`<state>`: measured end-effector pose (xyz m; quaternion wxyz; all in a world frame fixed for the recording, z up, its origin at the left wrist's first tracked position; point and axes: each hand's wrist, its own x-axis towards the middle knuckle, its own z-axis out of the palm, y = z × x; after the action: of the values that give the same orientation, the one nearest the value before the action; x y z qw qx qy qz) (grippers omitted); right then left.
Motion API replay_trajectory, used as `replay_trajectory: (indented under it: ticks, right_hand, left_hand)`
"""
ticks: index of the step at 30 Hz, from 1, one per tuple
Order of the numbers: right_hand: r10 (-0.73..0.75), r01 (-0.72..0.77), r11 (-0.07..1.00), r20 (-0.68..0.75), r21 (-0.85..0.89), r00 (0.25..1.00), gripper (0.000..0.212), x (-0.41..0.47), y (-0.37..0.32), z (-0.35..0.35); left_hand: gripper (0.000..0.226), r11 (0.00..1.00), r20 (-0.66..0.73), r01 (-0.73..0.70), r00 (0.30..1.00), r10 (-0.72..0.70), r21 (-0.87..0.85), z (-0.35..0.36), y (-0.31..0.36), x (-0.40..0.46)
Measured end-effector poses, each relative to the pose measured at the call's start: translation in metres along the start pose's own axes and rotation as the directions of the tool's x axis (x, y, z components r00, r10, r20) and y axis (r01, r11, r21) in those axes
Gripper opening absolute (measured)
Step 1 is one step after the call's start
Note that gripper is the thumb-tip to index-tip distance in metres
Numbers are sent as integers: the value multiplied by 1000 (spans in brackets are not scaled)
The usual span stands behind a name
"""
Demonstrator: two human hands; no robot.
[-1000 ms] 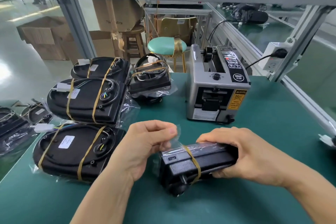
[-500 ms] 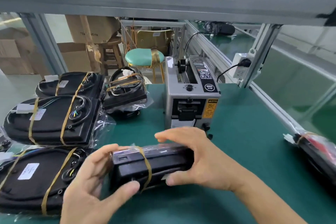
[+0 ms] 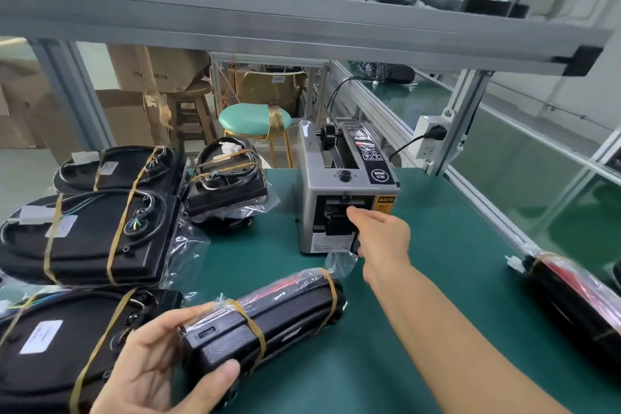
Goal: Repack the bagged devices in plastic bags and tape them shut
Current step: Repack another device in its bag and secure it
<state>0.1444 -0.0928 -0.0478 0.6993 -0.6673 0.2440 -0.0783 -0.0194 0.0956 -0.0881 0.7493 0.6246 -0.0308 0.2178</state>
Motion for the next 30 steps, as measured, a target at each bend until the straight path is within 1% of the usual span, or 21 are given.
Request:
replay_trajectory:
  ticks: [3, 6, 8, 9, 10, 11, 12, 14, 15, 17, 18, 20, 21, 23, 24, 27, 30]
  right_hand:
    - [47, -46, 999, -66, 18, 997, 8, 1, -1, 6]
    - [137, -128, 988, -98, 91, 986, 11, 1, -5, 13]
    - [215, -192, 966, -119, 175, 969, 24, 1, -8, 17]
    - [239, -212, 954, -115, 210, 964, 27, 0, -9, 17]
    - [258, -233, 945, -87, 229, 962, 27, -1, -9, 16]
    - [273, -258, 936, -31, 240, 962, 25, -2, -10, 12]
    - [284, -287, 926, 50, 244, 958, 24, -6, -11, 7]
    - [247, -300, 930, 246, 210, 937, 27, -18, -18, -8]
    - [197, -259, 954, 334, 153, 922, 27, -29, -23, -17]
    - [69, -70, 997, 477, -17, 876, 17, -59, -32, -33]
    - [20, 16, 998, 540, -62, 842, 15, -74, -35, -39]
    - [-38, 126, 988, 633, -93, 773, 31, -97, -33, -48]
    - [-54, 152, 984, 657, -93, 752, 30, -104, -29, -50]
    - [-78, 187, 978, 675, -91, 734, 16, -112, -17, -51]
    - [-87, 209, 972, 658, -110, 748, 13, -113, -12, -52]
    - [-119, 279, 948, 638, -156, 761, 13, -113, -4, -53]
    - [-145, 317, 931, 617, -179, 773, 10, -118, -1, -51]
  left_hand:
    - [70, 1000, 21, -19, 1000, 19, 5, -1, 0, -2]
    - [93, 999, 23, -48, 999, 48, 9, -3, -2, -4]
    - [102, 999, -23, -36, 999, 35, -5, 2, 4, -1]
    - [102, 999, -49, -37, 998, 37, -4, 4, 6, 0]
    - [96, 999, -60, -38, 997, 37, -5, 3, 6, -1]
    - [85, 999, -66, -42, 997, 42, 6, 3, 5, -2]
    - [74, 998, -78, -60, 995, 62, 31, 6, 3, -5]
    - [66, 992, -84, -100, 991, 106, 81, 16, -5, -10]
    - [63, 991, -102, -103, 988, 112, 90, 23, -9, -12]
    - [59, 990, -183, -96, 976, 115, 105, 44, -13, -13]
    - [59, 988, -222, -104, 967, 128, 115, 54, -14, -13]
    - [56, 985, -258, -105, 957, 137, 133, 68, -14, -14]
    - [56, 985, -264, -99, 955, 134, 141, 72, -13, -15]
    - [56, 978, -255, -108, 955, 152, 179, 75, -12, -16]
    - [54, 969, -246, -118, 954, 170, 216, 75, -11, -16]
    - [52, 940, -226, -137, 950, 214, 311, 71, -12, -16]
    - [52, 933, -228, -118, 952, 204, 339, 71, -12, -18]
